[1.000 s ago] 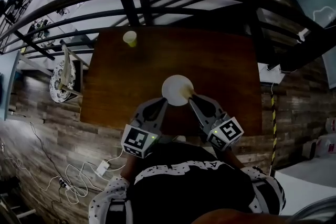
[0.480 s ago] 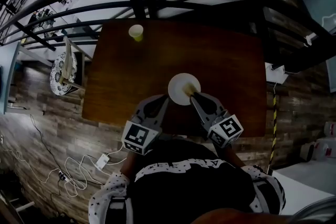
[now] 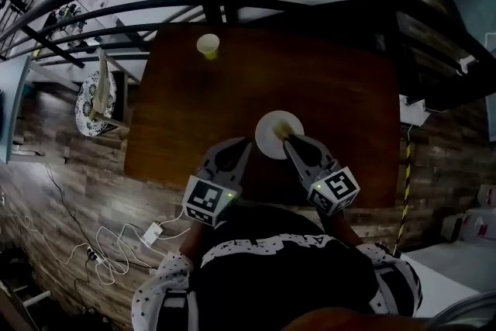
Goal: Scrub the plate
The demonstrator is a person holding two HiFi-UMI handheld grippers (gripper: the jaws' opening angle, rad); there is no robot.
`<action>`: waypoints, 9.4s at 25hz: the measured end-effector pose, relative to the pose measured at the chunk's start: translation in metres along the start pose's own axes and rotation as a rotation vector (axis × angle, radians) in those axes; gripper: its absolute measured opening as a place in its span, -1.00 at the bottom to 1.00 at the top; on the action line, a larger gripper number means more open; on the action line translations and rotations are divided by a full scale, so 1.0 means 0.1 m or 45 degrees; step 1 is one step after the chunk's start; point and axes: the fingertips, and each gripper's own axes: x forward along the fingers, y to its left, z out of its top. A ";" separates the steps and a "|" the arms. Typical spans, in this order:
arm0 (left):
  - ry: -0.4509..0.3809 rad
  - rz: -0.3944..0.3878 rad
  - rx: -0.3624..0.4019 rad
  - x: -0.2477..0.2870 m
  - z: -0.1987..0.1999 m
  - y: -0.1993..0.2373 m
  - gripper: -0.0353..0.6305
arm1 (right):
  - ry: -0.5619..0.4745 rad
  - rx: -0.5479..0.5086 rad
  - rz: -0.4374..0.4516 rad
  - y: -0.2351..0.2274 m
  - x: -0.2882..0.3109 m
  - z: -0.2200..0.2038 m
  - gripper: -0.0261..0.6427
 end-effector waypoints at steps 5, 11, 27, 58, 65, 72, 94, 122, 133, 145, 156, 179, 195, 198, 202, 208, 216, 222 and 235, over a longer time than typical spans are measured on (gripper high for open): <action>0.020 0.016 -0.012 0.03 -0.05 0.09 -0.85 | 0.007 -0.005 0.017 -0.04 0.11 -0.02 -0.78; 0.026 0.031 -0.031 0.03 -0.07 0.16 -0.85 | 0.071 -0.017 0.048 -0.05 0.23 -0.14 -0.78; 0.056 0.073 -0.062 -0.04 -0.16 0.42 -0.85 | 0.204 -0.104 0.050 -0.13 0.57 -0.44 -0.78; 0.086 0.137 -0.085 -0.04 -0.19 0.76 -0.85 | 0.517 -0.264 0.005 -0.48 1.02 -1.04 -0.78; 0.087 0.143 -0.081 -0.05 -0.16 0.81 -0.85 | 0.533 -0.266 0.007 -0.46 1.07 -1.07 -0.78; 0.085 0.129 -0.082 -0.06 -0.18 0.76 -0.85 | 0.536 -0.258 0.009 -0.43 1.04 -1.10 -0.78; 0.067 0.130 -0.079 -0.21 -0.18 0.75 -0.85 | 0.557 -0.259 0.039 -0.20 1.00 -1.18 -0.78; 0.045 0.118 -0.068 -0.31 -0.17 0.62 -0.85 | 0.566 -0.241 0.096 0.06 0.88 -1.31 -0.78; 0.040 0.117 -0.065 -0.30 -0.15 0.56 -0.85 | 0.563 -0.241 0.121 0.09 0.82 -1.30 -0.78; 0.038 0.112 -0.049 -0.29 -0.13 0.49 -0.85 | 0.574 -0.265 0.153 0.17 0.75 -1.34 -0.78; 0.033 0.125 -0.048 -0.33 -0.13 0.45 -0.85 | 0.577 -0.267 0.174 0.23 0.70 -1.36 -0.78; 0.040 0.129 -0.032 -0.29 -0.10 0.40 -0.85 | 0.450 -0.246 0.097 -0.04 0.74 -1.07 -0.78; 0.055 0.137 -0.040 -0.26 -0.12 0.44 -0.85 | 0.414 -0.261 -0.064 -0.68 0.85 -0.89 -0.78; 0.058 0.145 -0.043 -0.29 -0.15 0.46 -0.85 | 0.432 -0.267 -0.067 -0.69 0.88 -0.92 -0.78; 0.059 0.149 -0.047 -0.29 -0.16 0.48 -0.85 | 0.444 -0.262 -0.065 -0.71 0.90 -0.97 -0.78; 0.061 0.146 -0.040 -0.27 -0.14 0.48 -0.85 | 0.468 -0.246 -0.043 -0.68 0.91 -1.00 -0.78; 0.062 0.135 -0.035 -0.26 -0.11 0.43 -0.85 | 0.500 -0.239 -0.008 -0.60 0.87 -1.08 -0.78; 0.060 0.133 -0.034 -0.25 -0.13 0.41 -0.85 | 0.485 -0.258 -0.007 -0.56 0.87 -1.05 -0.78; 0.055 0.131 -0.038 -0.27 -0.15 0.36 -0.85 | 0.528 -0.255 0.040 -0.44 0.80 -1.20 -0.78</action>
